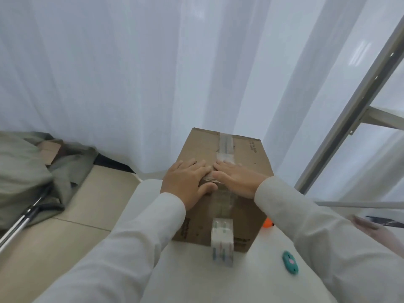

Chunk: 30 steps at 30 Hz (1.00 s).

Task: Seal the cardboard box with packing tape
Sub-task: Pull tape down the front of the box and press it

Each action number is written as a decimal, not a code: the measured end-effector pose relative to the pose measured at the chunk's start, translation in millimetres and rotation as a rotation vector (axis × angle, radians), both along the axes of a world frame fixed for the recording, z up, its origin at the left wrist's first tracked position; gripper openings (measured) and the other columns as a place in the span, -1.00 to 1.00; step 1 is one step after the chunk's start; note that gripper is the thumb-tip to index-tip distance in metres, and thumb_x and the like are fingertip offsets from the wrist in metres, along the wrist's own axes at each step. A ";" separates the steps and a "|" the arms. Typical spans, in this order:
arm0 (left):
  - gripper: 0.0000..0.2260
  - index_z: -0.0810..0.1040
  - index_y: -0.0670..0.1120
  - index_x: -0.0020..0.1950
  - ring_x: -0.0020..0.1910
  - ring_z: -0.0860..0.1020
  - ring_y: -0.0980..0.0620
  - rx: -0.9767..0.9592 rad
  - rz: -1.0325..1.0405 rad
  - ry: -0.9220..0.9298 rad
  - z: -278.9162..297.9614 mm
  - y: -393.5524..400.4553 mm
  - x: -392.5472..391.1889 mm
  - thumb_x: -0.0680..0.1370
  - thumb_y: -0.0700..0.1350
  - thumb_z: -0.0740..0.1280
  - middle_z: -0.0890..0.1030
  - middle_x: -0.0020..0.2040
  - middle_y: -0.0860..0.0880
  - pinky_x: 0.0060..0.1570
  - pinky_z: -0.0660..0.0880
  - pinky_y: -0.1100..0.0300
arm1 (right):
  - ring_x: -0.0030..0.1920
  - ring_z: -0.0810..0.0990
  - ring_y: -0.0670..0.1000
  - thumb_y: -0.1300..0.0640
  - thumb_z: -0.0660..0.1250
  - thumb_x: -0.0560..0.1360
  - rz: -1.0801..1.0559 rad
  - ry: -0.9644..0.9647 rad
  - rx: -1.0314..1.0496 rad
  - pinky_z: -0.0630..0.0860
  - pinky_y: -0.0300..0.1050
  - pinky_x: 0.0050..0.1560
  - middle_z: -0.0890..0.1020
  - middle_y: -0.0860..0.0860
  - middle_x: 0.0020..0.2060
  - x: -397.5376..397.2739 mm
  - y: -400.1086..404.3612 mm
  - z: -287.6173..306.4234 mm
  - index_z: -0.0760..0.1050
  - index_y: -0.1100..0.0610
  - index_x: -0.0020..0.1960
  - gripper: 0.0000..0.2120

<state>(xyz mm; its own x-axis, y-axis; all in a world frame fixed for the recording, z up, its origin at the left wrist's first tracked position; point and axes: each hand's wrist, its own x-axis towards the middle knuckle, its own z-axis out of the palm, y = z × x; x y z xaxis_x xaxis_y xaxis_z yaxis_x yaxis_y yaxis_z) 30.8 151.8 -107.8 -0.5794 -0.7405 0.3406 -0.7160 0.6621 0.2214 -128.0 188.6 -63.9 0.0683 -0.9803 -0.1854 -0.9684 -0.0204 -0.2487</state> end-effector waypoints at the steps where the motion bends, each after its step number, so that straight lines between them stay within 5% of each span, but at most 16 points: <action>1: -0.50 0.24 0.15 0.44 0.47 0.12 0.11 -0.004 0.000 -0.006 0.6 1.0 -0.4 0.53 0.26 0.06 0.25 0.48 0.15 0.41 -0.04 0.18 | 0.51 -0.03 -0.06 -0.11 -0.18 0.61 0.012 0.005 -0.004 -0.14 0.04 0.49 0.09 -0.05 0.52 -2.3 4.5 1.2 0.05 0.01 0.51 -0.50; 10: -0.56 0.24 0.14 0.43 0.49 0.08 0.12 0.041 0.019 -0.021 2.5 5.0 0.8 0.56 0.19 0.07 0.19 0.50 0.17 0.42 -0.07 0.17 | 0.51 -0.01 0.00 -0.26 -0.26 0.54 -0.172 0.006 0.027 -0.16 0.18 0.47 0.08 0.02 0.52 2.1 -35.3 5.3 0.05 0.04 0.51 -0.36; 15: -0.53 0.20 0.15 0.46 0.49 0.07 0.13 0.059 0.019 -0.048 2.8 3.6 -0.9 0.56 0.20 0.07 0.19 0.50 0.16 0.42 -0.05 0.15 | 0.51 0.02 0.07 -0.28 -0.21 0.54 -0.166 -0.160 0.050 -0.12 0.06 0.49 0.16 -0.06 0.49 6.2 13.2 10.6 0.08 -0.05 0.50 -0.39; 18: -0.52 0.20 0.13 0.46 0.49 0.06 0.13 0.055 0.042 -0.035 0.4 5.9 -1.9 0.55 0.20 0.08 0.18 0.51 0.14 0.43 -0.06 0.13 | 0.46 0.19 0.08 -0.31 -0.14 0.53 -0.233 -0.338 -0.023 0.01 0.03 0.46 0.28 0.04 0.46 5.6 29.0 14.9 0.31 -0.02 0.41 -0.38; 21: -0.52 0.26 0.06 0.44 0.47 0.13 0.09 0.056 0.084 0.039 -1.0 12.2 -1.0 0.55 0.17 0.13 0.27 0.48 0.08 0.41 0.01 0.10 | 0.41 0.24 0.17 -0.25 -0.22 0.55 -0.268 -0.491 0.029 0.07 -0.06 0.38 0.29 0.23 0.41 11.4 30.9 28.6 0.35 0.23 0.36 -0.29; 25: -0.71 0.57 -0.09 -0.07 -0.02 0.35 0.03 -0.352 -0.008 0.473 0.8 27.9 -0.9 0.45 0.10 0.22 0.59 -0.10 -0.04 -0.04 0.44 0.09 | 0.42 0.21 0.21 -0.26 -0.26 0.54 -0.269 -0.512 0.065 0.08 -0.04 0.39 0.26 0.25 0.40 11.4 30.5 25.2 0.27 0.30 0.37 -0.24; 27: -0.69 0.46 -0.08 -0.21 -0.15 0.38 0.01 -0.127 0.013 0.456 3.8 45.7 -2.9 0.45 0.17 0.25 0.51 -0.23 -0.01 -0.15 0.41 0.16 | 0.32 0.39 0.20 -0.28 -0.21 0.54 -0.286 -0.513 0.063 0.21 -0.10 0.29 0.44 0.16 0.33 11.5 31.2 21.9 0.29 0.28 0.36 -0.26; 30: -0.37 0.48 -0.10 0.11 -0.01 0.54 -0.08 0.578 0.220 -0.006 -9.8 62.8 -11.4 0.38 0.41 0.15 0.58 0.02 -0.08 -0.02 0.49 0.09 | -0.08 0.37 0.18 -0.31 -0.15 0.53 -0.298 -0.536 0.033 0.28 -0.12 0.04 0.44 0.24 -0.17 13.4 33.1 22.0 0.47 0.29 0.17 -0.26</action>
